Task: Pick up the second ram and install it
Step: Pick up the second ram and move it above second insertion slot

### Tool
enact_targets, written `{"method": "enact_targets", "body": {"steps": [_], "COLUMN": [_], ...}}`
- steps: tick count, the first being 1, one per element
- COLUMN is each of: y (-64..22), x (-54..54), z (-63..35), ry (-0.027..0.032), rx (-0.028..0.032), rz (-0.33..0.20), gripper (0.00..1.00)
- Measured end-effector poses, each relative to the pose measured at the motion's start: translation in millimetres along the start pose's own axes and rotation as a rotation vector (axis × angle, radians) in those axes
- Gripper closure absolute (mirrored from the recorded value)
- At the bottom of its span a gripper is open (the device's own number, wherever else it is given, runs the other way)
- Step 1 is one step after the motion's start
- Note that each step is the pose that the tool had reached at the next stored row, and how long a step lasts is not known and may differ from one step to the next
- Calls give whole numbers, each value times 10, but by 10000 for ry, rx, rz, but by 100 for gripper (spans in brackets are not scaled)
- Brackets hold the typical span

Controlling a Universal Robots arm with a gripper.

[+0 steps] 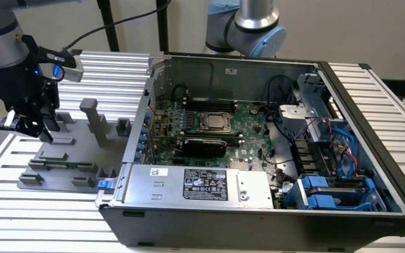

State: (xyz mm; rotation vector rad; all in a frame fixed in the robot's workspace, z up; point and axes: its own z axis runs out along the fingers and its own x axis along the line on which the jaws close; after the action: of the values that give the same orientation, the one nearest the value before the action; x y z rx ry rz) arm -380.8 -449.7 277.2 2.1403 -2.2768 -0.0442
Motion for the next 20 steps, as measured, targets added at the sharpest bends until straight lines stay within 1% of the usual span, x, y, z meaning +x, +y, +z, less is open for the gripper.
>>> {"method": "enact_targets", "body": {"steps": [8,20], "y": [-19,-68], "x": [65,91], "z": [145,362], "ry": [7,12], "rx": [0,-2], "rz": [-272,-414], "gripper": [64,64]}}
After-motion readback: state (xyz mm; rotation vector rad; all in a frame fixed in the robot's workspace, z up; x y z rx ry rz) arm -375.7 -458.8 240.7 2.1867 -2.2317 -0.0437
